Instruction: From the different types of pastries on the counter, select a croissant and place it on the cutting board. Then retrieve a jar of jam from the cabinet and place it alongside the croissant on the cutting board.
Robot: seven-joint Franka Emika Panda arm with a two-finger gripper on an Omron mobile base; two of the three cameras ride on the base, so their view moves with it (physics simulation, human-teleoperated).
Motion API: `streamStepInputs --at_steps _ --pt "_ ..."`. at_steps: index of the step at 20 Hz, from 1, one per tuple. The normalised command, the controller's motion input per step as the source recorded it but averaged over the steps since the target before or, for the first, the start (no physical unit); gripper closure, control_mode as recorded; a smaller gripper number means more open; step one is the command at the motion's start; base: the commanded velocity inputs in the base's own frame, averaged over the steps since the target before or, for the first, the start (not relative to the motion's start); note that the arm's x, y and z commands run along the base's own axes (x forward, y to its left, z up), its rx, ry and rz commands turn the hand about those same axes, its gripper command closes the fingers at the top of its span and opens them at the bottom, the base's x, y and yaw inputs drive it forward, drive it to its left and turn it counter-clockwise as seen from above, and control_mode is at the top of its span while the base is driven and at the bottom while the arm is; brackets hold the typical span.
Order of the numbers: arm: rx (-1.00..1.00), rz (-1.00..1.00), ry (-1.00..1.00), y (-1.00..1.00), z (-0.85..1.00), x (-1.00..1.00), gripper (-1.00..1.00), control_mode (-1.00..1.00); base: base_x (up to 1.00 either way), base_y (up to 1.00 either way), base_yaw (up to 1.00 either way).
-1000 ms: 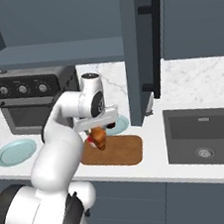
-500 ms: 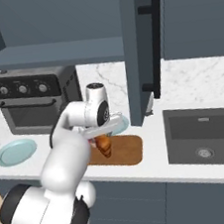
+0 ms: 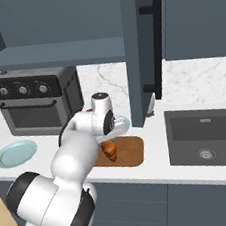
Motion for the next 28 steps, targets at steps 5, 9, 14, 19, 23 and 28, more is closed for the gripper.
streamStepInputs --at_steps 5,9,14,19,23,28 --pt "0.00 0.11 0.00 -0.02 -0.09 0.54 1.00 -1.00 0.00 0.00 0.00" --pt "0.00 0.12 0.00 -0.25 -0.22 0.13 1.00 -1.00 0.00 0.00 0.00" --pt "0.00 0.08 0.00 -0.41 -0.33 0.00 1.00 -1.00 0.00 0.00 0.00" --pt "0.00 0.09 0.00 -0.28 -0.19 0.03 1.00 -1.00 0.00 0.00 0.00" --pt "0.00 0.08 0.00 -0.15 -0.12 0.28 1.00 -1.00 0.00 0.00 0.00" --pt "0.00 0.12 0.00 -0.05 -0.05 0.58 1.00 -1.00 0.00 0.00 0.00"
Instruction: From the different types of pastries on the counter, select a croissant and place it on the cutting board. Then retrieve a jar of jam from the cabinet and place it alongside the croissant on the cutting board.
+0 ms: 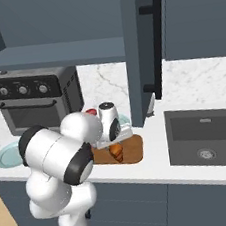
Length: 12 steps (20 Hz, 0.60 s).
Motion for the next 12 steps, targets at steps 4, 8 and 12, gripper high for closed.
streamStepInputs --at_steps 4,8,12 --pt "0.00 0.12 0.00 -0.05 -0.02 0.23 -1.00 -1.00 0.00 0.00 0.00" --pt "0.01 0.10 0.00 -0.10 0.08 -0.04 -1.00 -1.00 0.00 0.00 0.00" --pt "0.06 0.11 0.03 -0.15 0.48 -0.03 -1.00 -1.00 0.00 0.00 0.00"
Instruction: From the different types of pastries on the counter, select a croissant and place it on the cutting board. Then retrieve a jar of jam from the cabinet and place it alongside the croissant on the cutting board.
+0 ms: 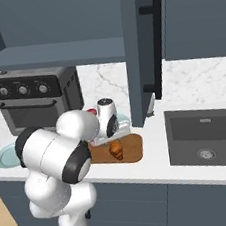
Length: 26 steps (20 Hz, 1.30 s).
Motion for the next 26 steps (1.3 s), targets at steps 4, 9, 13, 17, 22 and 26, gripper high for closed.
streamStepInputs --at_steps 4,9,13,17,22,26 --pt "0.03 0.13 0.07 -0.12 0.57 0.00 -1.00 -1.00 0.00 0.00 0.00" --pt "0.04 0.15 0.13 -0.13 0.60 0.00 -1.00 -1.00 0.00 0.00 0.00" --pt "0.05 0.12 0.19 -0.19 0.85 -0.03 -1.00 -1.00 0.00 0.00 0.00" --pt "0.05 0.03 0.05 -0.39 0.80 -0.50 -1.00 -1.00 0.00 0.00 0.00" --pt "0.16 0.00 0.00 -0.64 0.34 -0.93 -1.00 -1.00 0.00 0.00 0.00" --pt "0.18 -0.03 0.00 -0.49 0.12 -1.00 -1.00 -1.00 0.00 0.00 0.00"
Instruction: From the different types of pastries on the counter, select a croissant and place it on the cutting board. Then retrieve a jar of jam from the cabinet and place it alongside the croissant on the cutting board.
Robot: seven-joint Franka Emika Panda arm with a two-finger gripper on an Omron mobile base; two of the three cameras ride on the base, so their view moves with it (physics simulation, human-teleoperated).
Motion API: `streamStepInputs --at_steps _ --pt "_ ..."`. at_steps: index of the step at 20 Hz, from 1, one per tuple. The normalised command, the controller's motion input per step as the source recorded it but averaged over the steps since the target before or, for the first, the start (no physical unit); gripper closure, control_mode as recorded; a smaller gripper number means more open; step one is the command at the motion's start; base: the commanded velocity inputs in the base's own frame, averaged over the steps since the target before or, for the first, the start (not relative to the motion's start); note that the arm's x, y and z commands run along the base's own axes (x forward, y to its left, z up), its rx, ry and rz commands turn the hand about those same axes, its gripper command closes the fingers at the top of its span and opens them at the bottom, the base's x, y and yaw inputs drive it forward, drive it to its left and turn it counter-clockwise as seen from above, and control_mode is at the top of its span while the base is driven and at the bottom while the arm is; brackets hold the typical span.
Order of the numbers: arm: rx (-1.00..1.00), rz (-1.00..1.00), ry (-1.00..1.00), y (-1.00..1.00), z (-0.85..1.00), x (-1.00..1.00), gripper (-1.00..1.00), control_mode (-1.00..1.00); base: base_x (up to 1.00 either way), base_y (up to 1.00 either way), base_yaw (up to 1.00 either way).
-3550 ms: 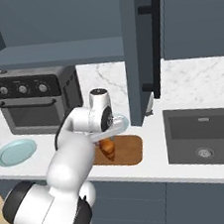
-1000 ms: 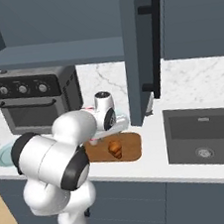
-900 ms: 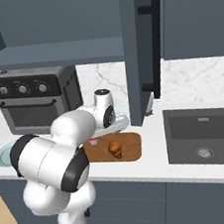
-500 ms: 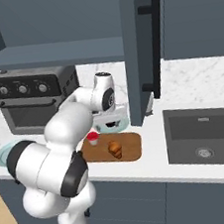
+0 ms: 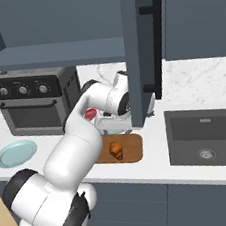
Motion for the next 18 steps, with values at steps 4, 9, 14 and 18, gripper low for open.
streamStepInputs --at_steps 4,9,14,18 --pt "0.01 -0.01 0.04 -0.01 0.00 -0.60 -1.00 -1.00 0.00 0.00 0.00" --pt "-0.01 0.00 0.02 0.03 -0.01 -0.67 -1.00 -1.00 0.00 0.00 0.00" --pt "0.00 0.00 0.00 -0.02 -0.10 -0.96 -1.00 -1.00 0.00 0.00 0.00" --pt "0.00 0.00 -0.01 -0.06 -0.15 -1.00 -1.00 -1.00 0.00 0.00 0.00"
